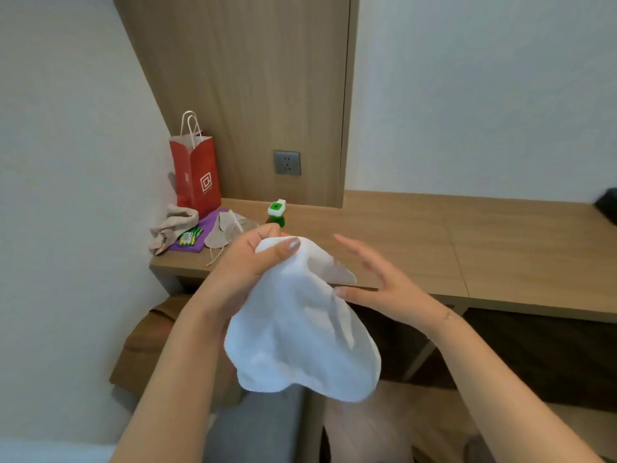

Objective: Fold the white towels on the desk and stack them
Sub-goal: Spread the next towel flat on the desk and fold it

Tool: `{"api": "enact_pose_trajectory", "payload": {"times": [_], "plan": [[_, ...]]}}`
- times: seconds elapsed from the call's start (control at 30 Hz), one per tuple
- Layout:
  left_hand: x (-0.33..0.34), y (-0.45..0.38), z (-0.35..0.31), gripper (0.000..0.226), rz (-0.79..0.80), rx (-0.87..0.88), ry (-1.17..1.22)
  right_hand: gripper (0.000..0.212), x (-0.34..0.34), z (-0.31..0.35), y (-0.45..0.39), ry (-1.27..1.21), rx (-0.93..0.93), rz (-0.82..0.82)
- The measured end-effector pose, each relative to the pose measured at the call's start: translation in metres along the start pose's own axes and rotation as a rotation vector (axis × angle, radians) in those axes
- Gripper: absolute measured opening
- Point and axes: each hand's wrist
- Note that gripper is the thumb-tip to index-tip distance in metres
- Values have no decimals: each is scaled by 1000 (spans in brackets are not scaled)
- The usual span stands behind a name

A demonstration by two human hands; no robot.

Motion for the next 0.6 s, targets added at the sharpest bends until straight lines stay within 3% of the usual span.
{"api": "enact_pose_trajectory", "payload": {"times": [0.07,0.2,0.4,0.6], "plan": [[11,-22,-4,43,67,33,-4,70,-10,-6,-4,-25,22,0],[41,-68,-4,47,113,83,-31,36,-35,-30,-11,-187,79,50],[99,-141,9,47,-16,136,-110,34,-94,-87,-17,-240,186,20],[164,-237,36,47,-195,298,-236,28,-191,-164,-27,-270,268,-90]]}}
Point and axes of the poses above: each hand's wrist, its own y-axis away from the middle knuckle, its own x-axis out of the palm, z = x × y, and after that the axes turned 13 degrees about y, right-handed
